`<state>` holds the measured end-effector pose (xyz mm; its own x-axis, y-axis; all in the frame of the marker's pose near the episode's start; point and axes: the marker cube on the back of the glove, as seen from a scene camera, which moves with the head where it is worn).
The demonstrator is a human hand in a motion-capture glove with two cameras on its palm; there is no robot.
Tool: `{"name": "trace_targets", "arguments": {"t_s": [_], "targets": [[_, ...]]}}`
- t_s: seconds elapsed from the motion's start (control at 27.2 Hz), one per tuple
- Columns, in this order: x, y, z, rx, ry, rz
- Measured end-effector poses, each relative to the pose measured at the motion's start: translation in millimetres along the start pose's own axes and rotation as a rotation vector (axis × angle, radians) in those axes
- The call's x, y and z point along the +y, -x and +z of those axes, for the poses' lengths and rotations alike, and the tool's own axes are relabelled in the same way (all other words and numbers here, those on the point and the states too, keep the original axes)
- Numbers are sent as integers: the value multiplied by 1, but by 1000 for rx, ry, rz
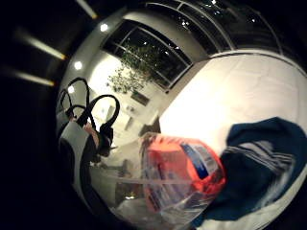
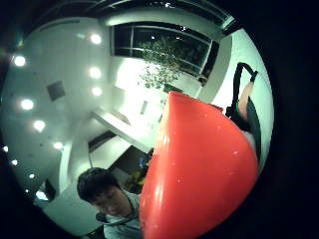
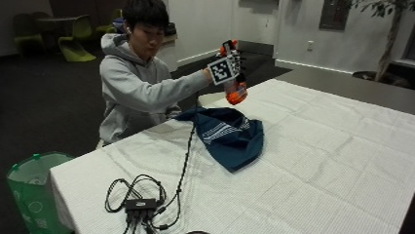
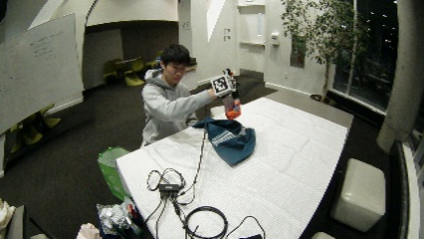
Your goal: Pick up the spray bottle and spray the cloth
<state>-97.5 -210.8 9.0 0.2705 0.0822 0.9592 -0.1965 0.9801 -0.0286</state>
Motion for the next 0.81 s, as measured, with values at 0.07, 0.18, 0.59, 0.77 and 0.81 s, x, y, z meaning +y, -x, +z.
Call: {"name": "trace_targets", "arguments": {"t_s": [0.07,0.18,0.59,0.77,0.81], "targets": [[9,-24,19,-22,47,5],[16,-60,45,31,103,3],[6,-106,76,119,138,46],[16,-100,68,137,245,42],[20,-97,64,125,274,52]]}}
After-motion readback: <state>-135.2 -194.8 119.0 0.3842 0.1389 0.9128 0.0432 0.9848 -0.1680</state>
